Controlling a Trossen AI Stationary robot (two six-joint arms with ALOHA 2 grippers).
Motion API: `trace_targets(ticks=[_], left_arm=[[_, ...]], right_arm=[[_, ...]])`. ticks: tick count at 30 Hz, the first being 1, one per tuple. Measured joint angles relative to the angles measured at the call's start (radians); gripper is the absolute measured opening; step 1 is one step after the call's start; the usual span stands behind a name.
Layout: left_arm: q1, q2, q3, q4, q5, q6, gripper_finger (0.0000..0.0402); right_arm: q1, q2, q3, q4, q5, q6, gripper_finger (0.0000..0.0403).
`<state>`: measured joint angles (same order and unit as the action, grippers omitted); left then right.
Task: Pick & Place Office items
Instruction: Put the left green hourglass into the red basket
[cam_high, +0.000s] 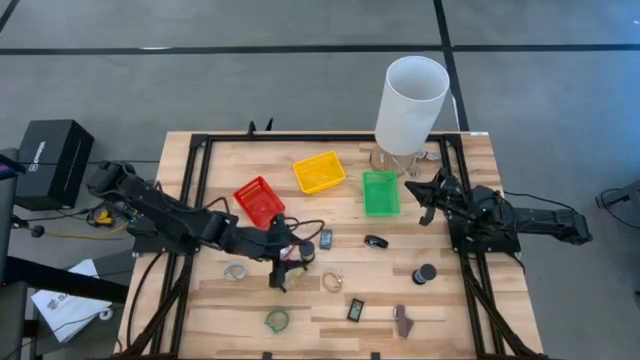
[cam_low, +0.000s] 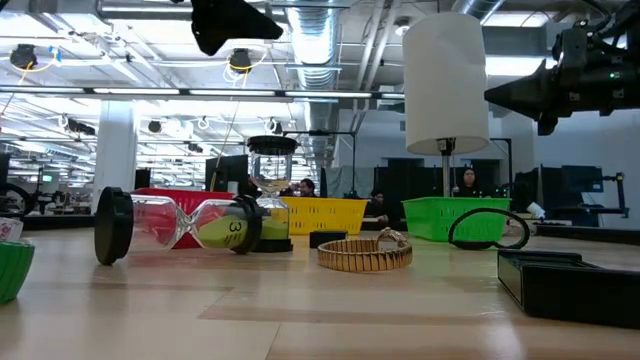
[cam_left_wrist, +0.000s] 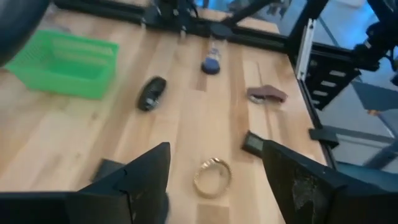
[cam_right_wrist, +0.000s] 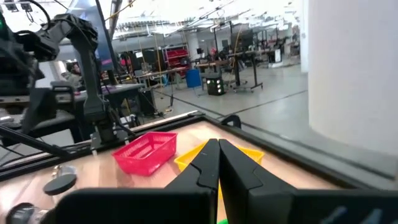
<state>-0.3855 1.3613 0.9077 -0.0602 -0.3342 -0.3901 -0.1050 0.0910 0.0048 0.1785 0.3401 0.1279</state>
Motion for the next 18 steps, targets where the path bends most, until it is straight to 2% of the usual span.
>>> trace_targets(ticks=[2, 7, 12, 18], left_arm=[[0.0, 0.046, 0.035, -0.016, 0.01, -0.02, 0.0245], [0.008, 0.168, 0.159, -0.194, 0.033, -0.095, 0.0245], [0.008, 0.267, 0.265, -0.344, 0.105, -0.181, 0.0244], [0.01, 0.313, 0.282, -0.46, 0.149, -0.302, 0.0244]], right_arm=[[-0.004, 0.0, 0.0, 0.016, 0.001, -0.029, 0.0], [-0.009, 0.0, 0.0, 0.077, 0.001, -0.053, 0.0], [-0.009, 0.0, 0.0, 0.155, 0.001, -0.125, 0.0], [-0.013, 0.0, 0.0, 0.252, 0.001, -0.275, 0.0]])
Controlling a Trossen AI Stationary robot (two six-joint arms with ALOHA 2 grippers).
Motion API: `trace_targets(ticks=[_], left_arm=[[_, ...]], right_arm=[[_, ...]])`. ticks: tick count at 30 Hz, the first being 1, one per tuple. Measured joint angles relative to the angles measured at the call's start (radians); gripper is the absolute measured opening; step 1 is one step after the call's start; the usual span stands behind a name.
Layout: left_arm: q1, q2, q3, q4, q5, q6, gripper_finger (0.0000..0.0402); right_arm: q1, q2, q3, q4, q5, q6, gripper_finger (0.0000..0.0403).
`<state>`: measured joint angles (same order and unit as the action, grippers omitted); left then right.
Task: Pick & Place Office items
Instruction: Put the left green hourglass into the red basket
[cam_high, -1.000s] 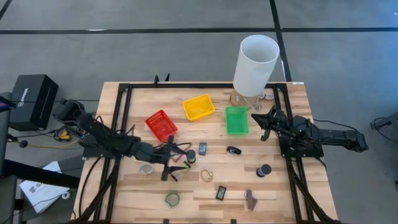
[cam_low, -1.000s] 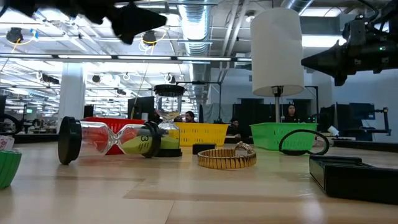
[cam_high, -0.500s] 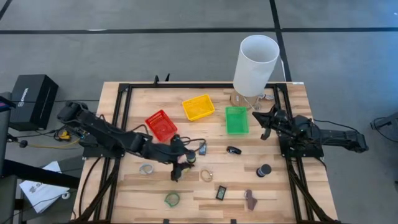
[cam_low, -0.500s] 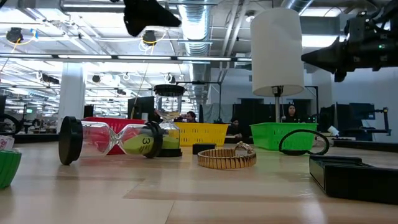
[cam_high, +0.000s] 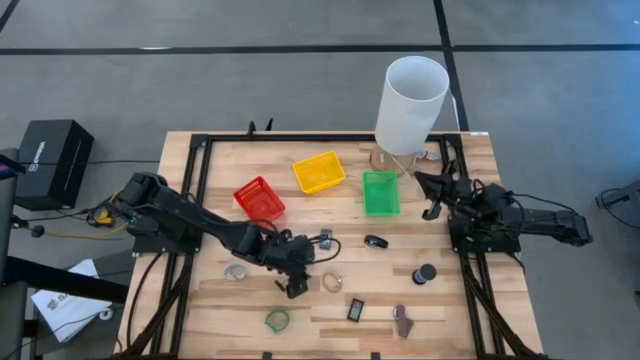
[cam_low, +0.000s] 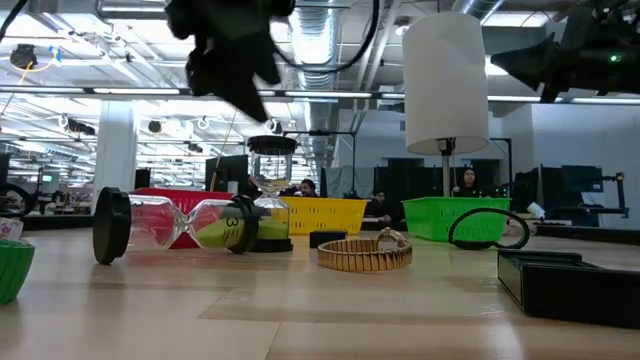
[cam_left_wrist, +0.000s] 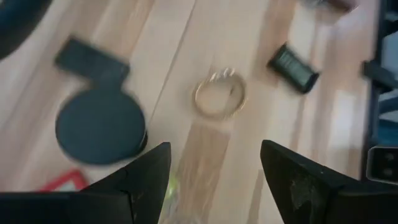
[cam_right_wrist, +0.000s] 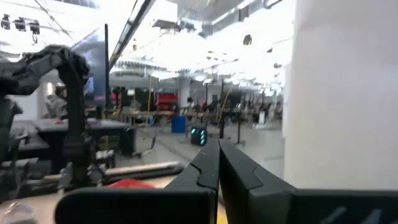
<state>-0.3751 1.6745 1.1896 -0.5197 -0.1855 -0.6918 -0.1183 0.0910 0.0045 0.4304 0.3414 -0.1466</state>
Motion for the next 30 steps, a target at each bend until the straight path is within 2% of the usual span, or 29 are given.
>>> trace_targets(ticks=[5, 12, 22, 30], left_arm=[[0.012, 0.004, -0.001, -0.133, 0.003, -0.107, 0.0244], [0.044, 0.005, -0.05, -0.125, 0.013, -0.15, 0.0244], [0.075, 0.009, -0.143, 0.025, 0.037, -0.162, 0.0244], [0.073, 0.073, -0.159, 0.104, 0.085, -0.161, 0.0244]], right_arm=[[-0.03, 0.0, 0.002, 0.042, 0.0, -0.022, 0.0], [-0.088, 0.0, 0.012, 0.038, 0.001, -0.021, 0.0], [-0.121, 0.0, 0.015, 0.038, 0.001, -0.019, 0.0], [-0.118, 0.0, 0.017, 0.022, -0.001, -0.018, 0.0]])
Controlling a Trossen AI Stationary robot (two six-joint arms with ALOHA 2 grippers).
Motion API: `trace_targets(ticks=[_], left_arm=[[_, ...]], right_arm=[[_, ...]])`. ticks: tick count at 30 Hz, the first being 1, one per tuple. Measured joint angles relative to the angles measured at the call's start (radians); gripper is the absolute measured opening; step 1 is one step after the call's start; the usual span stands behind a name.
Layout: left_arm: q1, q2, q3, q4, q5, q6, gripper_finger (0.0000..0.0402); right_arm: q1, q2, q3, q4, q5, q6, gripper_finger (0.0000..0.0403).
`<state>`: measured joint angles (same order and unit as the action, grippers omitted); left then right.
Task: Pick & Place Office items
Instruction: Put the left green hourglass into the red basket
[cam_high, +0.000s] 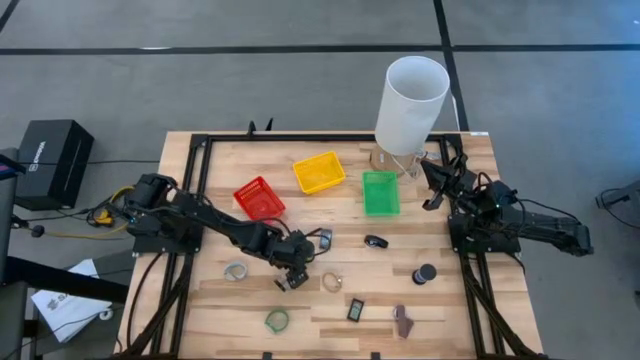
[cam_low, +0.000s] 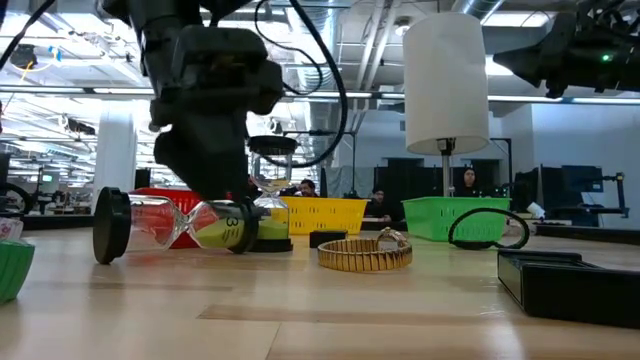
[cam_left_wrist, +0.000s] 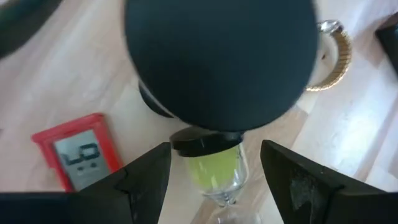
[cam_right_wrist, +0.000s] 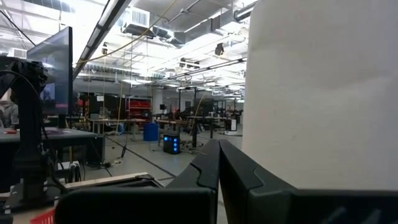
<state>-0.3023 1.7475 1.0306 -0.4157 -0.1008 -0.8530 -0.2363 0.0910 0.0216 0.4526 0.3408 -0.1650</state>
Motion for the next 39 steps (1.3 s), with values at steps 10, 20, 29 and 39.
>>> trace_targets(ticks=[10, 20, 29, 39], left_arm=[[0.001, 0.077, 0.001, 0.028, 0.002, 0.04, 0.024], [0.001, 0.075, 0.001, 0.035, -0.001, 0.061, 0.0207], [-0.001, 0.075, 0.001, 0.035, 0.024, 0.114, 0.0206], [-0.016, -0.009, 0.001, 0.04, 0.022, 0.154, 0.0211]], right_arm=[[0.0, 0.0, 0.001, -0.003, -0.003, 0.025, 0.0], [0.0, 0.0, 0.001, -0.004, -0.003, 0.026, 0.0], [0.0, 0.0, 0.002, -0.004, -0.003, 0.026, 0.0], [0.0, 0.0, 0.002, -0.004, -0.003, 0.026, 0.0]])
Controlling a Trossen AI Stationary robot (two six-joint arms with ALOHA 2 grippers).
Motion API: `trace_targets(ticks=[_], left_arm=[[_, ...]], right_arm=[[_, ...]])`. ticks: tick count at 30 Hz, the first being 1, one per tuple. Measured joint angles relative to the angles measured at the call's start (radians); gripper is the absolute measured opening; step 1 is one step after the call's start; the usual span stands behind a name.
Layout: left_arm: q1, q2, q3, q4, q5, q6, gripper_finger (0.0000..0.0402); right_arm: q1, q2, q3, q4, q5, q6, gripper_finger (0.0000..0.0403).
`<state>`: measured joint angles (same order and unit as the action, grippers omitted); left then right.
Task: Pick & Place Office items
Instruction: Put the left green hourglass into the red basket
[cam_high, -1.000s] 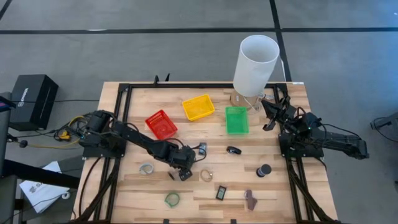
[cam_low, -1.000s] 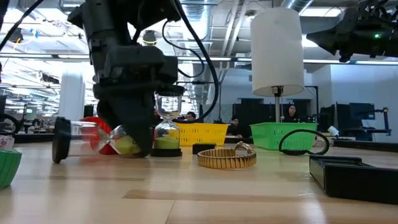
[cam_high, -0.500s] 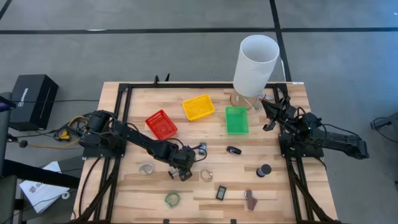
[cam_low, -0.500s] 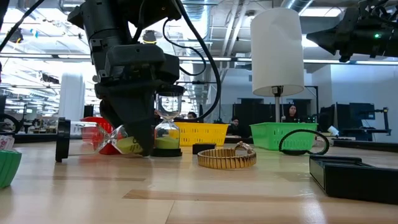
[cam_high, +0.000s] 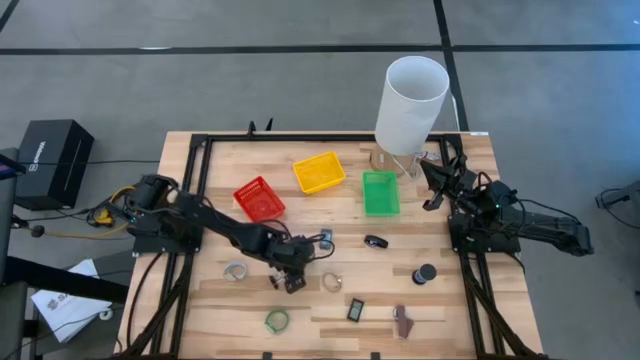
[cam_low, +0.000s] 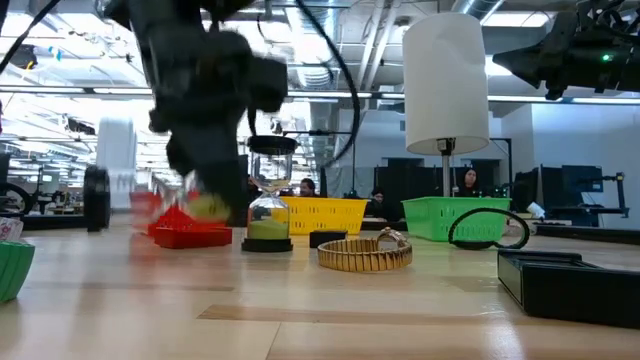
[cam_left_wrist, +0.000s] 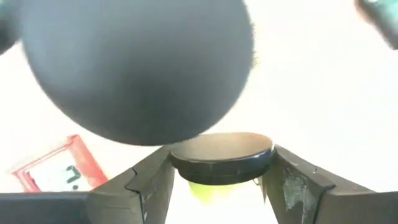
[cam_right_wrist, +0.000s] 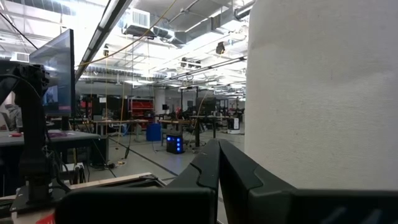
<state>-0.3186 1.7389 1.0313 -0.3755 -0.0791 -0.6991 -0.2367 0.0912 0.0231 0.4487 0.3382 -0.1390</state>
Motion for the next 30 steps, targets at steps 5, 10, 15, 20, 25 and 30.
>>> trace_targets(ticks=[5, 10, 15, 20, 25, 30], left_arm=[[-0.006, -0.102, 0.0, -0.001, -0.046, 0.007, 0.0203], [-0.016, -0.207, -0.006, -0.002, -0.149, 0.046, 0.0207], [-0.017, -0.315, -0.049, -0.005, -0.258, 0.073, 0.0209], [-0.017, -0.42, -0.121, -0.003, -0.367, 0.074, 0.0203], [-0.015, -0.518, -0.209, -0.006, -0.532, 0.074, 0.021], [-0.014, -0.591, -0.291, 0.006, -0.72, 0.073, 0.0208]], right_arm=[[0.0, 0.0, 0.0, 0.0, 0.0, 0.0, 0.0], [0.0, 0.0, 0.0, 0.001, 0.0, 0.0, 0.0], [0.0, 0.0, 0.0, 0.0, 0.0, 0.0, 0.0], [0.0, 0.0, 0.0, -0.002, 0.0, 0.0, 0.0], [0.0, 0.0, 0.001, 0.001, 0.0, 0.0, 0.0], [0.0, 0.0, 0.001, -0.001, 0.0, 0.0, 0.0]])
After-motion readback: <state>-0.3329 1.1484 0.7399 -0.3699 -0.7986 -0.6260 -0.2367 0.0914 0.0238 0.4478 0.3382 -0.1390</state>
